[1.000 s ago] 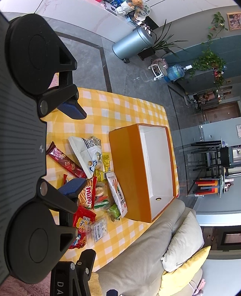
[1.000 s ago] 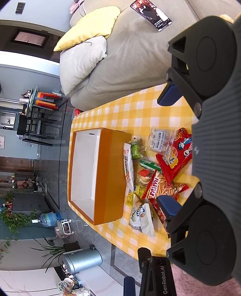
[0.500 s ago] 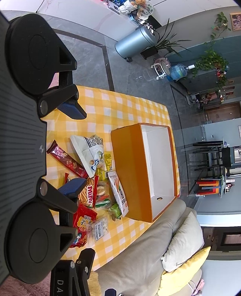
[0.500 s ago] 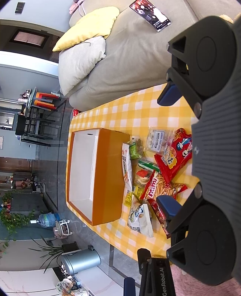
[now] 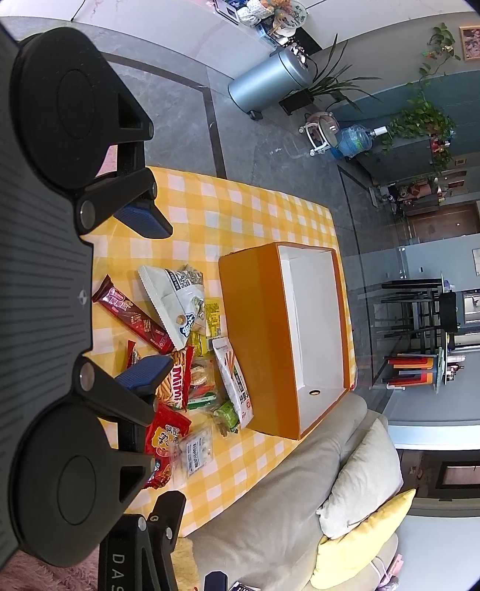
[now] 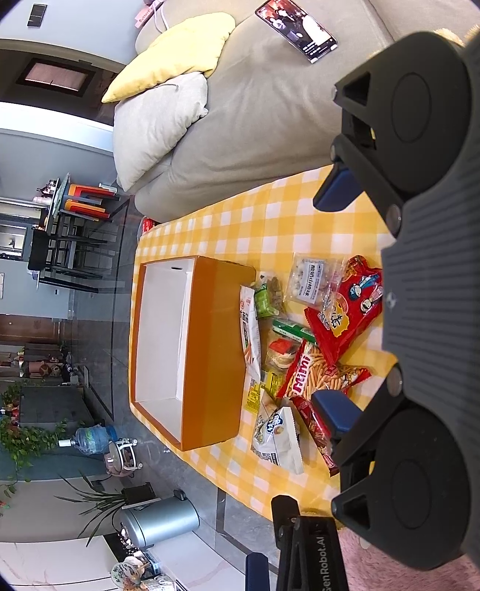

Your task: Organize snacks

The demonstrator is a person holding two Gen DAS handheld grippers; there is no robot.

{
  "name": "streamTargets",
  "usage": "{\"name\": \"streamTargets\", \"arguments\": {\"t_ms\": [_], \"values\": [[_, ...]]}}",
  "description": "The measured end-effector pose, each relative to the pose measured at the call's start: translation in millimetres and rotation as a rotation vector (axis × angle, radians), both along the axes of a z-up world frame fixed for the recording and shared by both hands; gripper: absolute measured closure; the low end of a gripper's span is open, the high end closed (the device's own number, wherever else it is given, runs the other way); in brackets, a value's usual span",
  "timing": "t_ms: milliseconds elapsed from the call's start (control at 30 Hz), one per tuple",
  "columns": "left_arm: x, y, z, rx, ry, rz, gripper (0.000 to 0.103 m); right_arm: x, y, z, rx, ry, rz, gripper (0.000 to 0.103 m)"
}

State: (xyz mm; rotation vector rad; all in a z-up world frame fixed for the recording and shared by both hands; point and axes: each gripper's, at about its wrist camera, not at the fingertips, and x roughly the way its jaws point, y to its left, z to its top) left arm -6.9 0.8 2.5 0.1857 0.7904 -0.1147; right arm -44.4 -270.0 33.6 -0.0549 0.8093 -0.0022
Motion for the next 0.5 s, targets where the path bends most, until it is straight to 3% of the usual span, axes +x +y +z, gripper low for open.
{"name": "streamTargets", "arguments": {"t_ms": [500], "values": [[0.2, -1.2, -3.2, -0.016, 0.022, -0.010, 0.021, 0.5, -0.2, 0.0, 0.006, 0.015, 0.006, 0.004]]}}
